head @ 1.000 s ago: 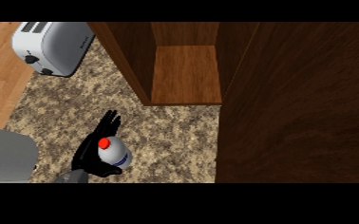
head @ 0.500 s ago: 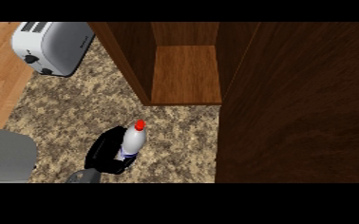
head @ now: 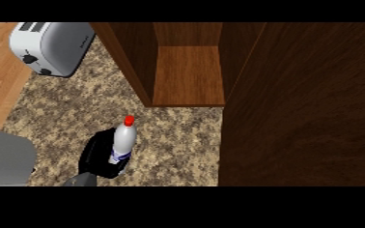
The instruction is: Pick up the bottled water, place it into the cabinet and close the cabinet
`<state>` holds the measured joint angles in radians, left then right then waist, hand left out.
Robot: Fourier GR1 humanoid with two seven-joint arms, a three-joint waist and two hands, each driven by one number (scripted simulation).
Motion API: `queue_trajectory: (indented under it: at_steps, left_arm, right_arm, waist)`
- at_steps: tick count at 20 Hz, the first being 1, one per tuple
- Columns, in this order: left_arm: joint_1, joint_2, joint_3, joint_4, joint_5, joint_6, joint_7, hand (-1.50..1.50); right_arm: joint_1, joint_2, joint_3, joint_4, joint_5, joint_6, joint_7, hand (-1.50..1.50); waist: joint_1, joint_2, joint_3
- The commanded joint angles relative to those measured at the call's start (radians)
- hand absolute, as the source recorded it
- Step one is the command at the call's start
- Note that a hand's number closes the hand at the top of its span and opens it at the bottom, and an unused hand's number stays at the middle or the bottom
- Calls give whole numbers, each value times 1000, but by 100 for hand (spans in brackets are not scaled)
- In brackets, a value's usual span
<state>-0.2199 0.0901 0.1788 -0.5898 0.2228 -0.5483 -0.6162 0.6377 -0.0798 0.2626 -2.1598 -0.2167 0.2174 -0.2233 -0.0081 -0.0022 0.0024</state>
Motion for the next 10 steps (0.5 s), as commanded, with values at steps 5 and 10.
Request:
queue_trajectory:
  at_steps: [5,10]
  left_arm:
    - [-30,28,114,41,115,-8,-66,150]
    - [-29,51,122,-62,206,-27,111,150]
  right_arm:
    - [-7,10,29,-63,-10,-46,81,-150]
    - [-51,-16,-35,49,-21,4,-13,-150]
  waist:
    - [3,2,-3]
    - [6,0,-2]
